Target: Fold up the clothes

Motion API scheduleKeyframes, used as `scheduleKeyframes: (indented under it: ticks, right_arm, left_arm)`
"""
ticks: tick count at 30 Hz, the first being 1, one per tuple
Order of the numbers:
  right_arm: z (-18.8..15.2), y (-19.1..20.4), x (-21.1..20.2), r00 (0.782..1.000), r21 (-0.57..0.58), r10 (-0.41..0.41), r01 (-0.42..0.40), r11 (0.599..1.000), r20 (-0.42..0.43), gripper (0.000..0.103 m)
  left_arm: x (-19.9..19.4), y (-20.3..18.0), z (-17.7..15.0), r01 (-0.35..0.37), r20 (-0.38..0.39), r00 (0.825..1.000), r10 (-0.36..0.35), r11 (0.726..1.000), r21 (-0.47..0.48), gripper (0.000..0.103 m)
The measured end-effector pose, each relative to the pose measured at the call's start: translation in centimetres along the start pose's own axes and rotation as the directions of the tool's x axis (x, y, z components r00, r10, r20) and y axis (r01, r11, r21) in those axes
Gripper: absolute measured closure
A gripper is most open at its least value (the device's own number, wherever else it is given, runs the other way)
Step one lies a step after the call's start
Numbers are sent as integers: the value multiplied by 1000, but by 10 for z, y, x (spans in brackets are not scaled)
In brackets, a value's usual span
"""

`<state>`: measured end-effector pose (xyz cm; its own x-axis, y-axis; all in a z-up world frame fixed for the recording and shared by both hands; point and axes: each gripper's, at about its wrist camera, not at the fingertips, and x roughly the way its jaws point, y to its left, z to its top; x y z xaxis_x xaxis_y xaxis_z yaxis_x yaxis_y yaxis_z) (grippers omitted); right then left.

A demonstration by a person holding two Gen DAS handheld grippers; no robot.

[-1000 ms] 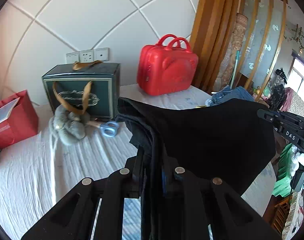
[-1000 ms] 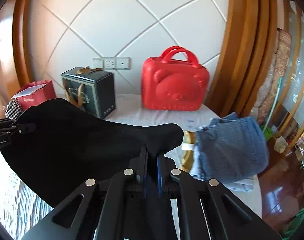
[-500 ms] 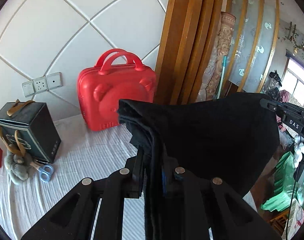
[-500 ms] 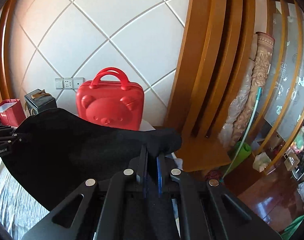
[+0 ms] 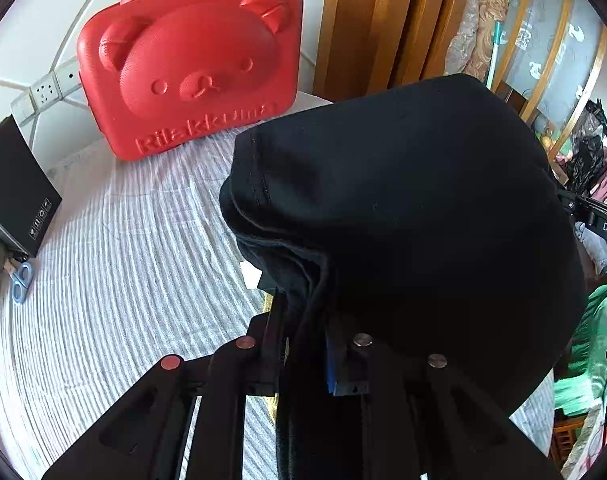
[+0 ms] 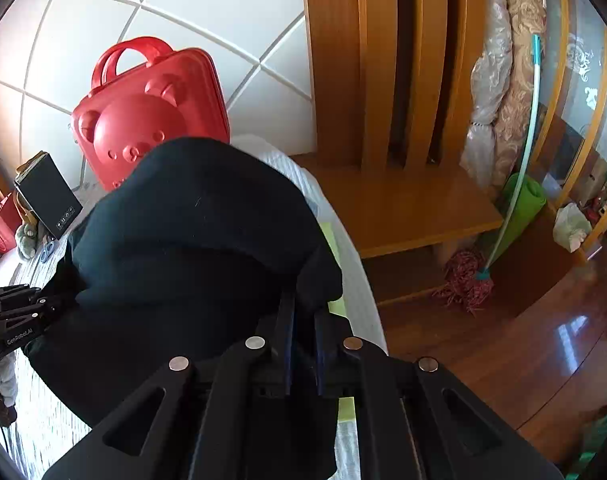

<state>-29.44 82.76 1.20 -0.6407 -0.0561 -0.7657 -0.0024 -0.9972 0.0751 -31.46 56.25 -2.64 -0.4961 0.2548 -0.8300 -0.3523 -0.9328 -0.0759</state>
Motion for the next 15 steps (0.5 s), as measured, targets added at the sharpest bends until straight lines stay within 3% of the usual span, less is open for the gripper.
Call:
scheduleKeyframes:
  ticks: [2, 3, 4, 5, 6, 7, 8, 9, 12, 15]
  right_arm:
    - [-3, -1, -1, 1000, 24, 11, -11, 1000, 10, 93]
    - [-3, -4, -5, 1000, 42, 12, -12, 999, 21, 90]
    - [-3, -6, -10, 999, 60, 12, -14, 998, 31, 86]
    - [-3, -7, -16, 999, 73, 6, -9, 997, 40, 75]
    - [-2, -9, -22, 999, 85, 0, -4, 996, 48, 51]
    - [-1, -11, -28, 998, 93, -12, 6, 996, 63, 38]
    - [-4, -14, -36, 997, 103, -1, -8, 995, 84, 17]
    - [-6, -13, -47, 994, 107, 19, -30, 994, 106, 11]
    - [-16, -5, -73, 989, 88, 25, -38, 995, 145, 10]
    - [-26, 11, -87, 990, 57, 17, -25, 998, 141, 6]
  left_arm:
    - [-4, -5, 2, -22, 12, 1000, 21, 1000, 22, 86]
    - [-9, -5, 3, -33, 12, 999, 33, 999, 27, 81]
    - [-15, -5, 5, -45, 13, 999, 44, 998, 32, 69]
    - [-20, -6, 7, -56, 14, 998, 56, 998, 37, 62]
    - [-32, -7, 6, -62, 45, 997, 60, 997, 44, 47]
    - [-44, -8, 6, -69, 76, 995, 65, 996, 50, 38]
    - [-56, -9, 5, -74, 106, 992, 68, 996, 56, 34]
    - [-68, -12, 3, -62, 130, 990, 54, 996, 60, 23]
    - [-95, -21, -1, -20, 173, 985, 11, 998, 51, 22]
    - [-102, -32, -4, 6, 148, 989, -12, 999, 43, 22]
